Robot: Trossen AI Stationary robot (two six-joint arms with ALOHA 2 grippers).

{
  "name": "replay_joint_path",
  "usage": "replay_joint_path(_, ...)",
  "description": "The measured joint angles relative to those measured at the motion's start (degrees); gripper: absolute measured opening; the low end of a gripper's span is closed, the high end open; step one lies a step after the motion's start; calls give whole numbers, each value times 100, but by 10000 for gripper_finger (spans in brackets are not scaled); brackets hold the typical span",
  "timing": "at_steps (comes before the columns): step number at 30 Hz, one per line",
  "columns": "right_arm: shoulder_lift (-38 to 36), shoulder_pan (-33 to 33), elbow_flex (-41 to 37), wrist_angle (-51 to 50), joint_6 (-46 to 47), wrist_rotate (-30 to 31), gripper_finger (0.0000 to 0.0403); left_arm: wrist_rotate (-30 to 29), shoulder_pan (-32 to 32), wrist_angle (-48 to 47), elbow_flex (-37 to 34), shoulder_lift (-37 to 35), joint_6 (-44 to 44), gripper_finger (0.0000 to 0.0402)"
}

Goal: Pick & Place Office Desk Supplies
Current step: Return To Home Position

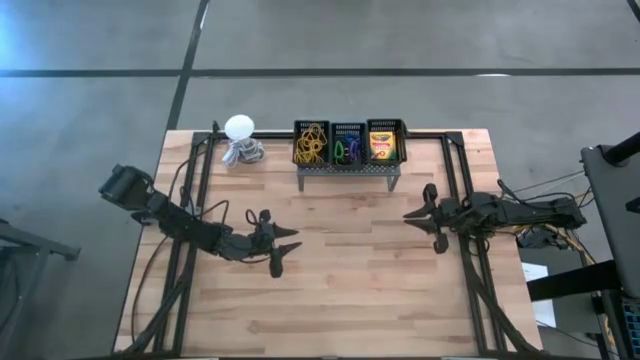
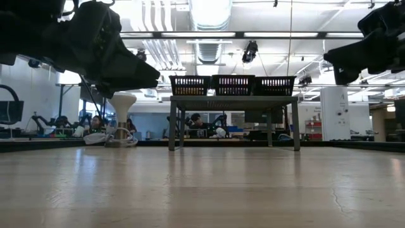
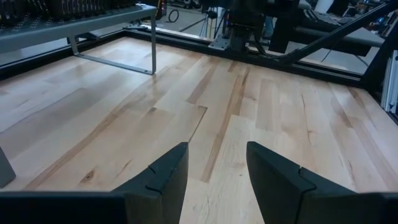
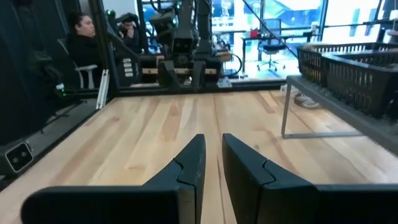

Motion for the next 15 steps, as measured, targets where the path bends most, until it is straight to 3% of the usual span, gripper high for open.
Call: replay_joint_path(15, 69, 0, 0, -3, -7, -7, 52, 4, -1, -434, 0, -2, 22, 166)
